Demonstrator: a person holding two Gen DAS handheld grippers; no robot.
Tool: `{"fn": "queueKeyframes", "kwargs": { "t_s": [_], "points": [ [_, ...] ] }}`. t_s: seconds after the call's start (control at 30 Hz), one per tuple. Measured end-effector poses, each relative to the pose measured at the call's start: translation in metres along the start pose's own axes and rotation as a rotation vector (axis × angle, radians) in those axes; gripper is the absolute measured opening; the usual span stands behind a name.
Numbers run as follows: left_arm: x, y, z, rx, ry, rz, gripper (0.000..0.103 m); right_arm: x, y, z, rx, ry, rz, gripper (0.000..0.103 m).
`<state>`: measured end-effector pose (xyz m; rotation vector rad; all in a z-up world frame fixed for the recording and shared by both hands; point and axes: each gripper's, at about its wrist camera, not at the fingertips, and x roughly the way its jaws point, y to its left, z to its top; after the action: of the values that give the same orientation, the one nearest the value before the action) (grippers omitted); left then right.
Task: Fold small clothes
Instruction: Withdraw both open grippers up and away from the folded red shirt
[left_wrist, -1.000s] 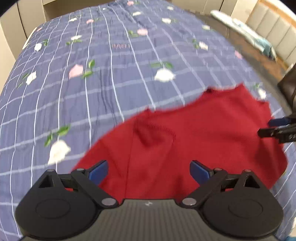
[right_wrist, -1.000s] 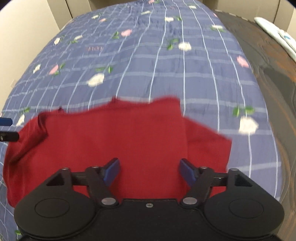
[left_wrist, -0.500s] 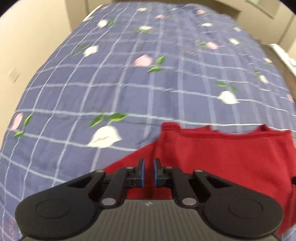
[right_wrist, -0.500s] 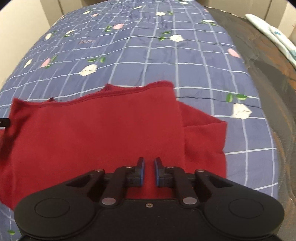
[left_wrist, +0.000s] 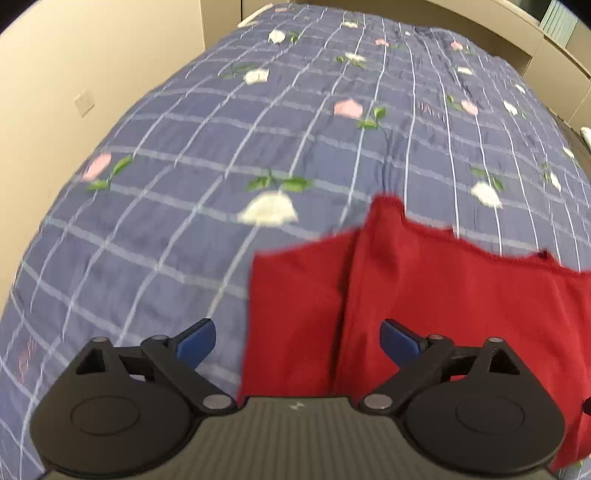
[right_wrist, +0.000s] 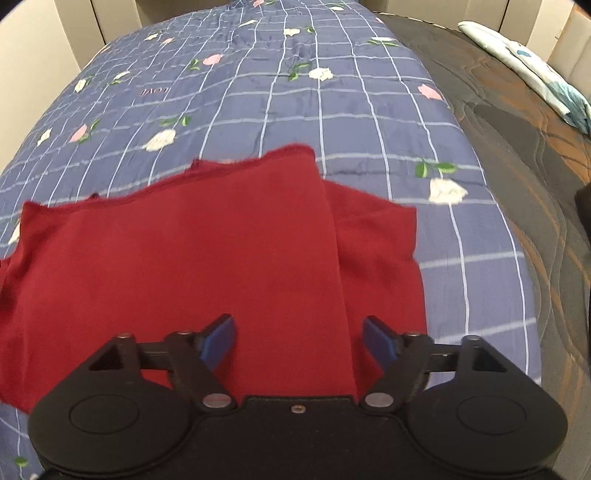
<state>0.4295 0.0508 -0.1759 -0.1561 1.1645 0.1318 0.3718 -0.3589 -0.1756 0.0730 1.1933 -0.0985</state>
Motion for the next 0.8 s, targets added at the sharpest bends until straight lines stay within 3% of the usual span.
{"fn": "queueKeyframes", "kwargs": {
  "t_s": [0.17, 0.37, 0.8],
  "points": [
    [0.008, -0.008, -0.027, 0.046, 0.082, 0.057, 0.100, 0.004, -0.003, -0.024, -0.008, 0.053, -0.097, 0.096],
    [0.010, -0.006, -0.040, 0.056, 0.142, 0.099, 0.102, 0.009, -0.027, -0.048, 0.034, 0.120, -0.192, 0.102],
    [-0.029, -0.012, -0.049, 0.053, 0.122, 0.060, 0.102, -0.021, -0.031, -0.091, 0.090, 0.109, -0.163, 0.102]
  ]
}}
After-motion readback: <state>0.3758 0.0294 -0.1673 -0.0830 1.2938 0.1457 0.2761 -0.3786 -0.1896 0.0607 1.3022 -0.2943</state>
